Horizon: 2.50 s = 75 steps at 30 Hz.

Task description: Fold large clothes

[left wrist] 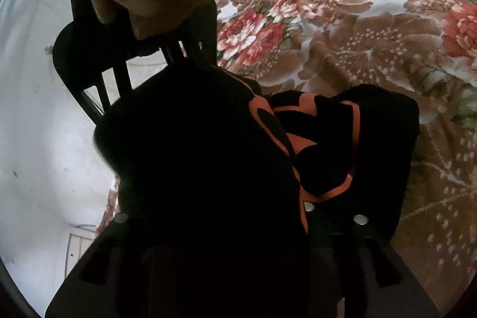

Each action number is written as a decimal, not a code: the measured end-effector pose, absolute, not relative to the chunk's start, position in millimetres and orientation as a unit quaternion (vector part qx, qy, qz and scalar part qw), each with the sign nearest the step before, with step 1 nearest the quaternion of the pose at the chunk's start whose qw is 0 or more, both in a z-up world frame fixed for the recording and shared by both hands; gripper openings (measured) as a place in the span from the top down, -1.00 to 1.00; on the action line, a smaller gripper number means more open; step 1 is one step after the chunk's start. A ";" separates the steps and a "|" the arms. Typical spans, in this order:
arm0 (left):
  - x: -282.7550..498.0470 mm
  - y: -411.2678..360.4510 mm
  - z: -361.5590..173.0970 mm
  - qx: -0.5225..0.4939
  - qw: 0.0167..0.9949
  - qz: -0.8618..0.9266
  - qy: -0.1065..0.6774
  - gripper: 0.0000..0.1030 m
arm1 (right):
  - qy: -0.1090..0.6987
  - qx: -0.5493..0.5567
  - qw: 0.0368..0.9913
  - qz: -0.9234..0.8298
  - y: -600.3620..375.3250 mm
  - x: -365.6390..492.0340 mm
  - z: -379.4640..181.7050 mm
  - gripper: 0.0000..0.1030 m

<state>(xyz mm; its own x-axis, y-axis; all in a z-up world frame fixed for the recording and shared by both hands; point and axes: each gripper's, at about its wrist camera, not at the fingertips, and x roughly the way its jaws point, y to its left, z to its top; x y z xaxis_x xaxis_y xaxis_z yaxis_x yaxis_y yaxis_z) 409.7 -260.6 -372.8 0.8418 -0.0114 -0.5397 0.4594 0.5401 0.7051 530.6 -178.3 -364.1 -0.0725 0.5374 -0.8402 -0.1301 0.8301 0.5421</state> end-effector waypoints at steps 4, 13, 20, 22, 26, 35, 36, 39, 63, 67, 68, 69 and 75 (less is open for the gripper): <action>408.6 -254.5 -343.2 0.410 0.861 -0.135 0.271 -0.01 | 0.673 0.149 0.680 0.250 -177.3 527.9 -339.7 0.73; 354.5 -185.1 -265.3 0.251 0.891 -0.211 0.315 -0.67 | 0.656 0.114 0.698 0.264 -178.2 513.9 -263.4 0.74; 402.5 -137.4 -231.8 0.170 0.926 -0.156 0.299 -0.71 | 0.651 0.110 0.706 0.258 -187.8 507.4 -253.6 0.74; 425.4 -142.9 -257.6 0.178 0.921 -0.167 0.302 -0.71 | 0.649 0.113 0.709 0.251 -197.3 508.6 -273.7 0.74; 455.8 -135.3 -314.8 0.186 0.895 -0.208 0.348 -0.73 | 0.643 0.109 0.717 0.246 -226.6 507.5 -315.6 0.73; 470.7 -129.2 -348.0 0.153 0.878 -0.246 0.381 -0.91 | 0.657 0.130 0.717 0.193 -253.5 501.8 -412.3 0.64; 472.0 -130.2 -347.0 0.157 0.876 -0.246 0.383 -0.91 | 0.654 0.119 0.724 0.186 -247.4 500.6 -413.8 0.65; 470.8 -132.2 -342.7 0.160 0.872 -0.250 0.389 -0.92 | 0.647 0.071 0.736 0.187 -237.4 498.7 -407.3 0.63; 548.7 -53.6 -360.1 -0.027 0.858 -0.181 0.480 -0.93 | 0.555 0.032 0.819 0.145 -207.2 479.2 -401.7 0.35; 544.8 -42.0 -344.1 -0.057 0.847 -0.179 0.498 -0.90 | 0.562 0.053 0.807 0.172 -211.6 473.6 -375.4 -0.28; 542.9 -36.4 -339.7 -0.072 0.843 -0.182 0.501 -0.90 | 0.560 0.061 0.807 0.177 -212.8 471.3 -368.0 -0.87; 538.7 -27.3 -333.4 -0.100 0.838 -0.192 0.502 -0.90 | 0.555 0.061 0.813 0.167 -216.8 467.6 -357.1 -0.90; 522.0 -2.5 -331.2 -0.155 0.816 -0.210 0.517 -0.90 | 0.565 0.087 0.806 0.154 -252.8 461.6 -342.0 -0.90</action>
